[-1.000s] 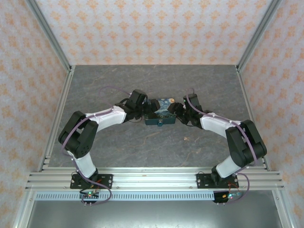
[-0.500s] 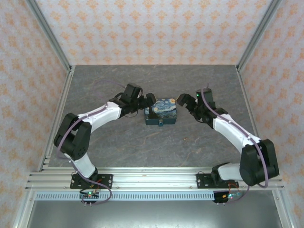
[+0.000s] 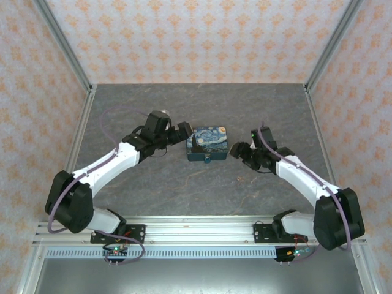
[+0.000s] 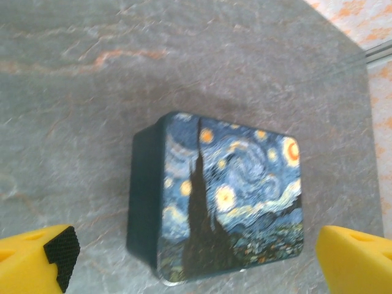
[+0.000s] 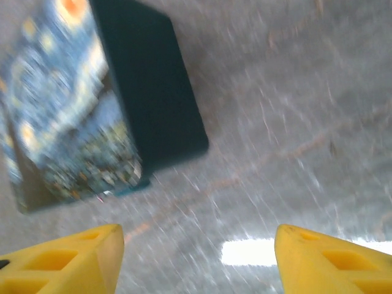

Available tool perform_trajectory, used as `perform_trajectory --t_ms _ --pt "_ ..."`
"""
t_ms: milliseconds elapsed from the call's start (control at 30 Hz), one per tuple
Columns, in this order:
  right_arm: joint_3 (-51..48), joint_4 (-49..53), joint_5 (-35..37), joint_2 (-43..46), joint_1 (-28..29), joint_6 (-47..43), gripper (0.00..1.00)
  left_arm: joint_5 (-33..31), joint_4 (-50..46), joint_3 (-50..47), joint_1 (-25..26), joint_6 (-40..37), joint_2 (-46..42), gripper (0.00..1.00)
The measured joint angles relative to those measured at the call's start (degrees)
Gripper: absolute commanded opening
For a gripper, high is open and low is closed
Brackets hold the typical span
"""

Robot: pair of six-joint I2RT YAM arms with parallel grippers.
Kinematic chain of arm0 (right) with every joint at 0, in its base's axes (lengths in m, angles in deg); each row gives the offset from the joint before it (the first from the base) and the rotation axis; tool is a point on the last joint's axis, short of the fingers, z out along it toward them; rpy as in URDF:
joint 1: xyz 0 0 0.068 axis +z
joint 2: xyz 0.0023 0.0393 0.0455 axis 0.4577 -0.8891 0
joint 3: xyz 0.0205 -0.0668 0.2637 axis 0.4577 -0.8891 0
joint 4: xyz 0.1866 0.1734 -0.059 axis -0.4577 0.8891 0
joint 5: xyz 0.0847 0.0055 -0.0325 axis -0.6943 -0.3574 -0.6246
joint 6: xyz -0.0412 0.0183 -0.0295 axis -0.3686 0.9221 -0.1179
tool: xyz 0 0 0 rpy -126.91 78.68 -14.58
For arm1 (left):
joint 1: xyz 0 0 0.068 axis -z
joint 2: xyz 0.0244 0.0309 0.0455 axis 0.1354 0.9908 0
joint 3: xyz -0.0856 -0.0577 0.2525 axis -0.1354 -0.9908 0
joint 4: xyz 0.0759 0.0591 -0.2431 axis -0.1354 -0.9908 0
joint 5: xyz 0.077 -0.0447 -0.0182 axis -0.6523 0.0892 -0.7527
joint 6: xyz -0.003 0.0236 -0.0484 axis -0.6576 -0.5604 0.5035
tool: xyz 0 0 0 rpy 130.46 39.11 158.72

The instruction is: Unlock a padlock with a key

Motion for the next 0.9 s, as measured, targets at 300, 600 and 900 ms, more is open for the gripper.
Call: perform_trajectory --t_ms 300,600,900 --pt "-6.29 4.04 5.31 -0.42 5.07 1.51 0.65 -0.11 -0.72 -3.02 0.61 1.27 -2.58 1.00" --pt "-5.01 4.83 9.55 -6.56 8.81 1.01 0.64 -0.09 -0.70 -4.09 0.61 1.27 -2.62 1.00" --pt "-2.82 7.30 11.91 -9.44 10.05 -0.42 0.59 -0.09 -0.09 -4.50 0.61 1.29 -2.40 1.00"
